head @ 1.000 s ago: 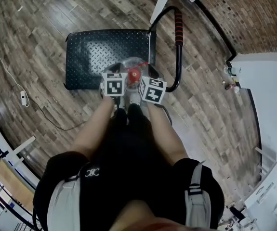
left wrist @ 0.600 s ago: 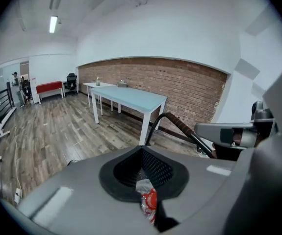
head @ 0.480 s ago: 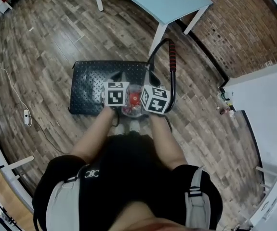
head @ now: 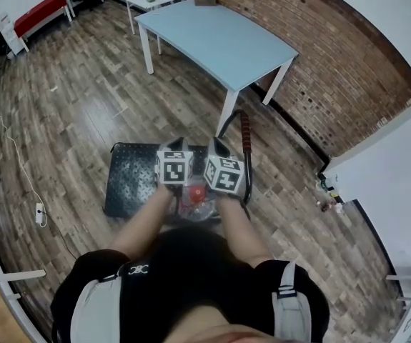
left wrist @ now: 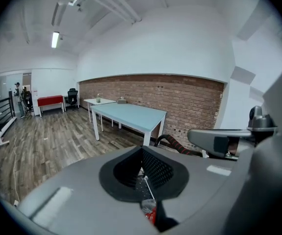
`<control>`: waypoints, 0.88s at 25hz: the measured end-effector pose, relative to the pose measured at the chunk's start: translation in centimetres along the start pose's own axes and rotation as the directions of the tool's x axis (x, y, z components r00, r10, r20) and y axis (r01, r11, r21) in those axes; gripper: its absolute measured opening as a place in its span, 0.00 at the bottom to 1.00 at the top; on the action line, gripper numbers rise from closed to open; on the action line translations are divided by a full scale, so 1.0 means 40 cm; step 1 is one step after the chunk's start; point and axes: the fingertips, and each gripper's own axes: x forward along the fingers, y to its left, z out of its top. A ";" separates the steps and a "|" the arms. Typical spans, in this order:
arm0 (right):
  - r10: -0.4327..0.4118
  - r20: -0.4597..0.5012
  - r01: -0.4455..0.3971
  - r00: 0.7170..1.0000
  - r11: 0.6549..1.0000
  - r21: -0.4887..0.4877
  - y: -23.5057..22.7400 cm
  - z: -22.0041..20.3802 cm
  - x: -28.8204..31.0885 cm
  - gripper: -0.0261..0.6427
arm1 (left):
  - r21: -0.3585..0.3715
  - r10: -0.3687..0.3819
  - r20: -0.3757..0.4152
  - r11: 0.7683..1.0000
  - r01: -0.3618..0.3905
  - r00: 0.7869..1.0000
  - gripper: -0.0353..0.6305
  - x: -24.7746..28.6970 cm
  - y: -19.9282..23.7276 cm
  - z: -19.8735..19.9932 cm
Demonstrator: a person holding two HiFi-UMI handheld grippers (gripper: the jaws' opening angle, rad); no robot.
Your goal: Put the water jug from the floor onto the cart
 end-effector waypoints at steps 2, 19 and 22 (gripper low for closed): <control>0.011 0.013 -0.011 1.000 1.000 -0.007 0.009 0.011 0.000 0.06 | 0.013 -0.012 0.008 1.000 0.012 1.000 0.06 -0.006 -0.004 0.011; -0.016 0.018 0.016 1.000 1.000 0.002 0.009 0.010 0.004 0.06 | 0.015 -0.032 -0.002 0.999 0.032 1.000 0.06 -0.015 0.012 0.000; -0.022 0.012 0.022 1.000 1.000 0.020 -0.005 0.003 0.004 0.06 | 0.020 -0.038 -0.008 0.999 0.039 0.999 0.06 -0.009 0.003 -0.006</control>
